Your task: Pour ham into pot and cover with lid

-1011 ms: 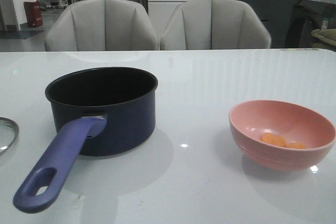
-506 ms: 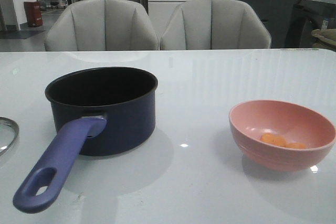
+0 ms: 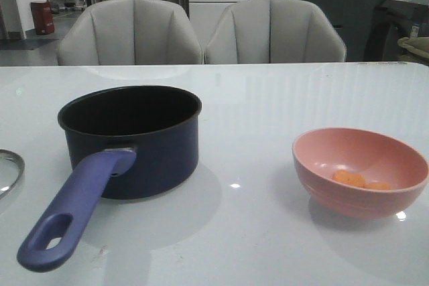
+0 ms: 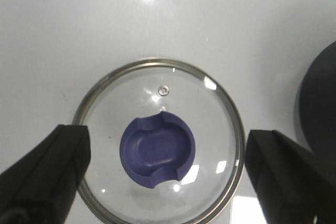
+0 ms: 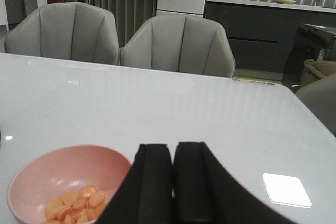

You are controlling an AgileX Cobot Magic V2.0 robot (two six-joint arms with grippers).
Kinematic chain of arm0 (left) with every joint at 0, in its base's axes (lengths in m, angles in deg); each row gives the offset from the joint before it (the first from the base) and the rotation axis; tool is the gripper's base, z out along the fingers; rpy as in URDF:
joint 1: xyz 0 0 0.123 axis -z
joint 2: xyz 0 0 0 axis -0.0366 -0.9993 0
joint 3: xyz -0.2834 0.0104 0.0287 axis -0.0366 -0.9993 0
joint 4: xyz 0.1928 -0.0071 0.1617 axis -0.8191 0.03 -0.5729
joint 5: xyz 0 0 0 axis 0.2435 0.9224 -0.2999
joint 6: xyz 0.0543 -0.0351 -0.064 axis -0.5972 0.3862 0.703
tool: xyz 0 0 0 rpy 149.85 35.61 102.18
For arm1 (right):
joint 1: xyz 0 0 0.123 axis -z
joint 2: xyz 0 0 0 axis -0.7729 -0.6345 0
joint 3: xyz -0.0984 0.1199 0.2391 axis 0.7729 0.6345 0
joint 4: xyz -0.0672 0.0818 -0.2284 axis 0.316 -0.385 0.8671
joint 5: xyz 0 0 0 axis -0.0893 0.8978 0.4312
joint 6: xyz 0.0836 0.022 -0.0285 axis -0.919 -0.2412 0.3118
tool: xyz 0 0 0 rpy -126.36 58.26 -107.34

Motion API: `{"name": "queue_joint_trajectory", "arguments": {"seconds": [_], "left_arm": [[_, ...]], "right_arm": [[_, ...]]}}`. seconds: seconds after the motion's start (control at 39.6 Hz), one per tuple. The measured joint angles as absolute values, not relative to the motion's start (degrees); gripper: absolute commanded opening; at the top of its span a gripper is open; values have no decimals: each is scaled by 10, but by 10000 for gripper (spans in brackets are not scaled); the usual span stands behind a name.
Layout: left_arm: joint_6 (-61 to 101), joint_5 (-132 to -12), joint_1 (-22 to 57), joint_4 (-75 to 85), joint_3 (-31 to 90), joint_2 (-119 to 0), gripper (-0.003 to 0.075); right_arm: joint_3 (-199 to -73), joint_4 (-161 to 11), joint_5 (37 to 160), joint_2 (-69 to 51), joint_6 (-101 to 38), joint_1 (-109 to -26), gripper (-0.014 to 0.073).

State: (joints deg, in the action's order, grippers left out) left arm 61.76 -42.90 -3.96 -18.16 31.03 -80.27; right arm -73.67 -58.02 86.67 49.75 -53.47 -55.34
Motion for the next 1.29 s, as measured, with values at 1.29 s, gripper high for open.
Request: {"name": "queue_joint_trajectory", "arguments": {"seconds": [1.29], "left_arm": [[618, -490, 56, -218, -24, -82, 480]], "right_arm": [[-737, -580, 867, 498, -535, -553, 148]]}}
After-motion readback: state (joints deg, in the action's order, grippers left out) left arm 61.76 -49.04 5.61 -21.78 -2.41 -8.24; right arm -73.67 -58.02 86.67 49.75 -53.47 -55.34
